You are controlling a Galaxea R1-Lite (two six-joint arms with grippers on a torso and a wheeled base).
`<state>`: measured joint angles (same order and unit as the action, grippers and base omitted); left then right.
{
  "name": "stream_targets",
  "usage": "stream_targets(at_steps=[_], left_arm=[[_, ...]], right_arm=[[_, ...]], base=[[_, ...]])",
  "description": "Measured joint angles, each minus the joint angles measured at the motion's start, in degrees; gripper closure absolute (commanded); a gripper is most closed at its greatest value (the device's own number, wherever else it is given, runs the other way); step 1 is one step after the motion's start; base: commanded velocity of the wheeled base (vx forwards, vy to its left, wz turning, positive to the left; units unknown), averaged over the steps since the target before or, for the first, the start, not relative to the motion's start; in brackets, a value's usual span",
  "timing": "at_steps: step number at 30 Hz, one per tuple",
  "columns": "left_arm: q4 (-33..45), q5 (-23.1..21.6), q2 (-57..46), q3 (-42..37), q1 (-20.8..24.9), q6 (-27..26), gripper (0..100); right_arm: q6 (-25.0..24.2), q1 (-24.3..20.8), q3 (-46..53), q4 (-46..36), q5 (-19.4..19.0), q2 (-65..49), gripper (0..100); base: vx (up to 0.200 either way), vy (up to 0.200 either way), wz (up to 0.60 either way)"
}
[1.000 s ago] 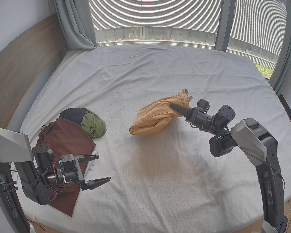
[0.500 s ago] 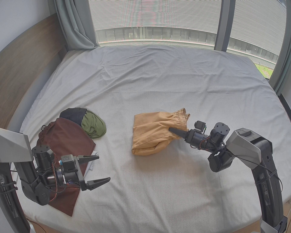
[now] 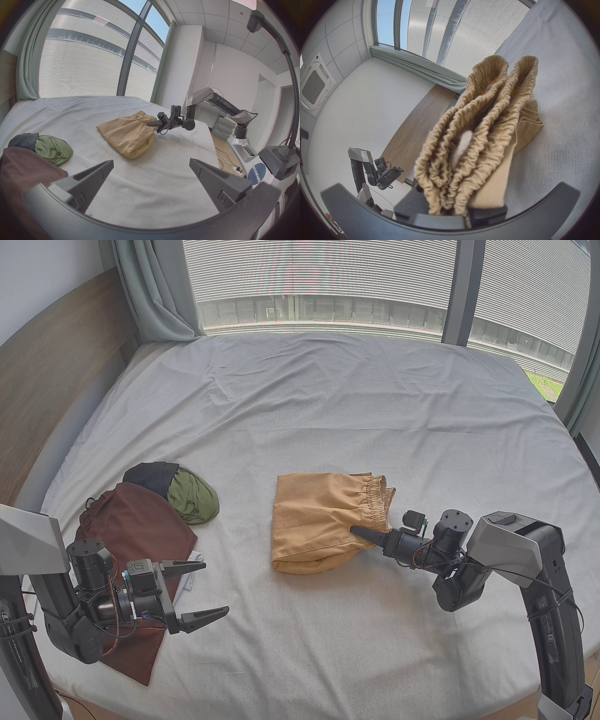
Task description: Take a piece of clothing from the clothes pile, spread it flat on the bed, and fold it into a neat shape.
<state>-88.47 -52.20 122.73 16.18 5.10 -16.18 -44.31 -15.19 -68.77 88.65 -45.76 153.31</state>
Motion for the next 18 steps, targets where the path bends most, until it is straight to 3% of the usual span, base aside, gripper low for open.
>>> stream_targets(at_steps=[5, 18], left_arm=[[0.0, 0.0, 0.0, 0.0, 0.0, 0.0, 0], [0.0, 0.0, 0.0, 0.1, 0.4, 0.1, 0]], right_arm=[[0.4, -0.2, 0.8, 0.0, 1.8, 0.1, 100], [1.5, -0.2, 1.9, 0.0, 2.1, 0.3, 100]], base=[[0.000, 0.000, 0.00], [0.000, 0.000, 0.00]])
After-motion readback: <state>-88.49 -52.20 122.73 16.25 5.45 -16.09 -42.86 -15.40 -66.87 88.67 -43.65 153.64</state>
